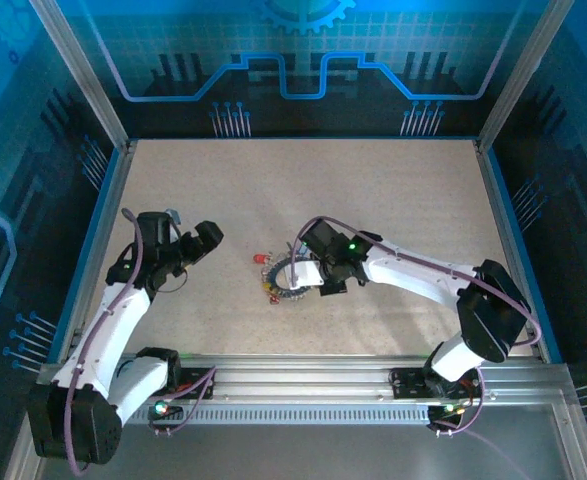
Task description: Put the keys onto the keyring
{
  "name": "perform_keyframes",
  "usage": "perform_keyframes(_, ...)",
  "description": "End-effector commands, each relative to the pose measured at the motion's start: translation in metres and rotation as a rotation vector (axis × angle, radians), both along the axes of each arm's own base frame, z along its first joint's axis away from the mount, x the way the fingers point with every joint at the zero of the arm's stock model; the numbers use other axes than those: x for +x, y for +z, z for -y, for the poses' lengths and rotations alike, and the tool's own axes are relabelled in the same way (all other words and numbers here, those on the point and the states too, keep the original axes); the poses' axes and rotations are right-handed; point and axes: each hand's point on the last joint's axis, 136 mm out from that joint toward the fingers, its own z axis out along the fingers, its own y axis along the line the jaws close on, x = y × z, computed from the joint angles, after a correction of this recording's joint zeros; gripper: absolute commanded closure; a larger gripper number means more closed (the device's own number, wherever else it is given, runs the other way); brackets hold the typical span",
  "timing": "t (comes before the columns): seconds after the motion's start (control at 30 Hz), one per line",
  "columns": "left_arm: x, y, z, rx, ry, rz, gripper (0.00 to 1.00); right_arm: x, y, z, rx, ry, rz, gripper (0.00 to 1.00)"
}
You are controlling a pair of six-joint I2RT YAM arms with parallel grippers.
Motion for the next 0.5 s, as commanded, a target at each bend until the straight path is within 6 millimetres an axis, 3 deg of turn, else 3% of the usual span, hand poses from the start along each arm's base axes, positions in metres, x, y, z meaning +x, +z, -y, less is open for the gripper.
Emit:
perform_keyframes(0.0, 0.002, -0.004, 0.002, -0.039, 0.004, 0.010, 0.01, -0.022, -0.017, 0.023, -0.078, 0.104, -0.101, 1.00)
perform_keyframes(0.23, 0.010, 0.022, 0.022, -0.076, -0.130, 0.214, 0.01, -0.043, -0.057, 0.065, -0.292, 0.060, -0.249, 1.00)
perform_keyframes(0.47, 0.018, 0.020, 0.016, -0.012, -0.128, 0.142, 0.01, -0.058, -0.078, 0.100, -0.471, 0.025, -0.320, 1.00)
